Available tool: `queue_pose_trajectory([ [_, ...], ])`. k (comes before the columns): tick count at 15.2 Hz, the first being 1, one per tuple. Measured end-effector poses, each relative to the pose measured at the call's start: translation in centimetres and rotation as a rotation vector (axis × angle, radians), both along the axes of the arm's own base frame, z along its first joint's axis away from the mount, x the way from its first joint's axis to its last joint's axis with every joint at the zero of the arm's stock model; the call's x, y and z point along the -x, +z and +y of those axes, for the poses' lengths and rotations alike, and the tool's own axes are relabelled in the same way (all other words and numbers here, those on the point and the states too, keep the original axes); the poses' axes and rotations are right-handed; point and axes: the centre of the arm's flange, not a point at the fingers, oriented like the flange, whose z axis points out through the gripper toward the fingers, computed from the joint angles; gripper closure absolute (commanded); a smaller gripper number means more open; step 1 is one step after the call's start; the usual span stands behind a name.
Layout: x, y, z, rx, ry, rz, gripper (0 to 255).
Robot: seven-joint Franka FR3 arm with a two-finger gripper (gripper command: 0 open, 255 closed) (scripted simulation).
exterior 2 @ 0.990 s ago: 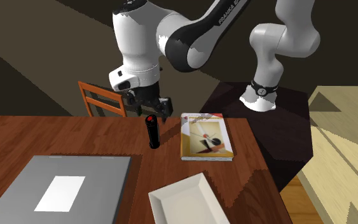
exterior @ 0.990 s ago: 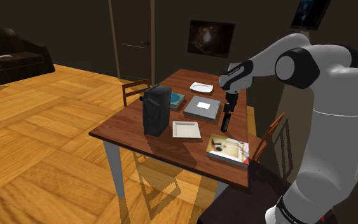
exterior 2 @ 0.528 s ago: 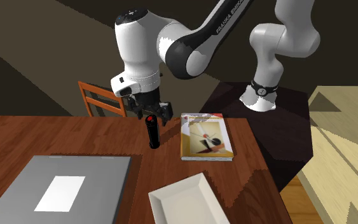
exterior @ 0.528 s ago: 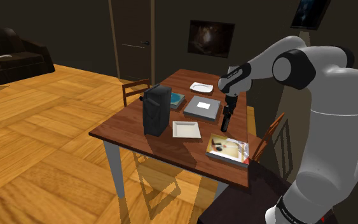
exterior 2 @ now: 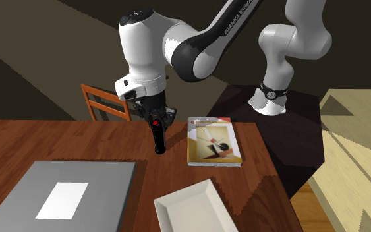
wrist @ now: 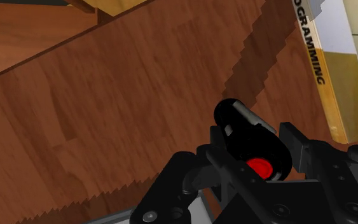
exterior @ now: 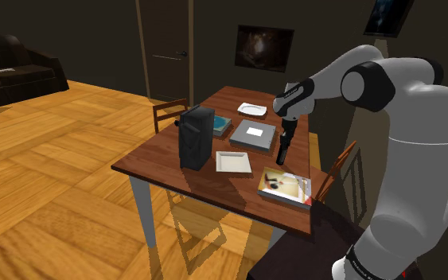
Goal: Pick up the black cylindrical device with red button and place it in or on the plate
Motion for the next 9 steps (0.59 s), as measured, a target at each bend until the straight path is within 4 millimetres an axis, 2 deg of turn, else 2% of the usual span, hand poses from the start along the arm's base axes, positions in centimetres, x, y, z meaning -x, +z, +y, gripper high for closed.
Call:
queue_pose_trajectory([
  [5, 0.0, 0.0, 0.0, 0.0, 0.0, 0.0, 255],
  [9, -0.1, 1.5, -0.1, 0.001, -0.001, 0.0, 255],
])
